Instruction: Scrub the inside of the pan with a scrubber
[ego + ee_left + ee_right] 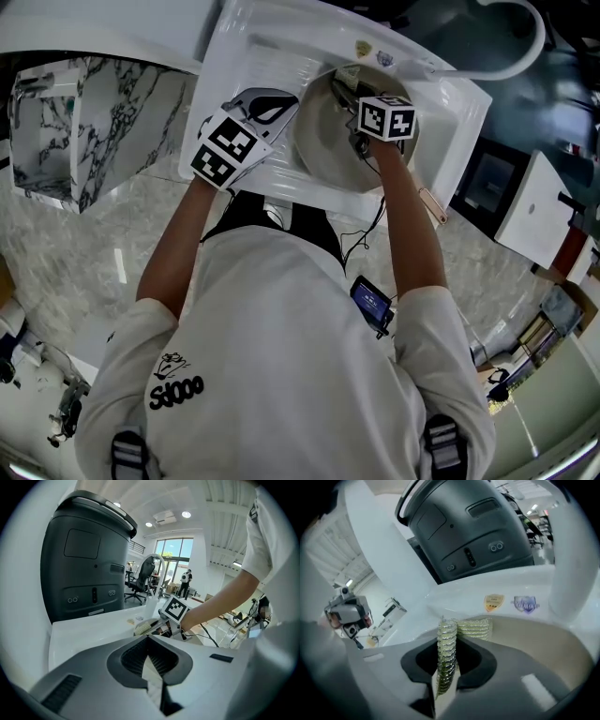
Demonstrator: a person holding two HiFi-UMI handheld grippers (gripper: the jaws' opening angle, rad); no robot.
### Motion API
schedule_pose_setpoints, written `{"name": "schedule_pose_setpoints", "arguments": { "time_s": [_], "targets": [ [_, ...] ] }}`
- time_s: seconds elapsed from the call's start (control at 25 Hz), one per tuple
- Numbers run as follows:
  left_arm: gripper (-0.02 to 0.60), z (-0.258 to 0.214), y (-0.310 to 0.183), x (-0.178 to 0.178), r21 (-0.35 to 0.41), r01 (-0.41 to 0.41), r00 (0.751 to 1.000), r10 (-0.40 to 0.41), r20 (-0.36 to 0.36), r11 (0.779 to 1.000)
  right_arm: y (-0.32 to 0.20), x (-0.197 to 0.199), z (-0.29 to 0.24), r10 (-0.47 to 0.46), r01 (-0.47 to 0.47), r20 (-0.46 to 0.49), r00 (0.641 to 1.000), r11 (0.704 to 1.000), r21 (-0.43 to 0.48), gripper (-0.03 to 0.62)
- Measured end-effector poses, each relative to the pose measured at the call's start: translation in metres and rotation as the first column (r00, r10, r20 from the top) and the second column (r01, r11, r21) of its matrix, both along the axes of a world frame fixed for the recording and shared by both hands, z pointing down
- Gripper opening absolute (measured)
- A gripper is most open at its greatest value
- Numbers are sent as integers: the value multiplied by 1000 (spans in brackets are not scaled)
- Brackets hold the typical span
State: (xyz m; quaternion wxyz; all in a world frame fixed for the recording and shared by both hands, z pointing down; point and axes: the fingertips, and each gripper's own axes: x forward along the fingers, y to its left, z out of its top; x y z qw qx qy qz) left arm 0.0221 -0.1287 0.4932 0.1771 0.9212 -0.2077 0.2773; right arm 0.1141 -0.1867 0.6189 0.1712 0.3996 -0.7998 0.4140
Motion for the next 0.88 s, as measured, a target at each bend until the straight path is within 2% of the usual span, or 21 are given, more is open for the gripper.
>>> {"name": "schedule_pose_setpoints", "arguments": {
  "time_s": [0.12, 0.28, 0.48, 0.72, 0.88],
  "targets": [
    [6, 1, 0, 0, -4, -2, 1000, 2, -6, 1000, -2, 3, 5, -81, 86, -124, 989, 996, 34, 74],
    [6, 1, 0, -1, -2, -2, 1000, 2, -4, 1000, 0, 10, 10, -156, 172, -238, 959, 984, 45, 74],
    [6, 2, 0, -5, -14, 18, 1000, -18, -14, 1000, 3, 33, 24, -269, 285, -386, 882, 958, -16, 72],
    [6, 2, -2, -7, -17, 42, 999, -43, -8, 999, 14, 77, 38, -297, 277, -485, 823, 954, -114, 70],
    [6, 0, -4, -4, -11, 44, 999, -44, -19, 999, 20, 91, 36, -304, 257, -494, 814, 953, -164, 69]
  ]
}}
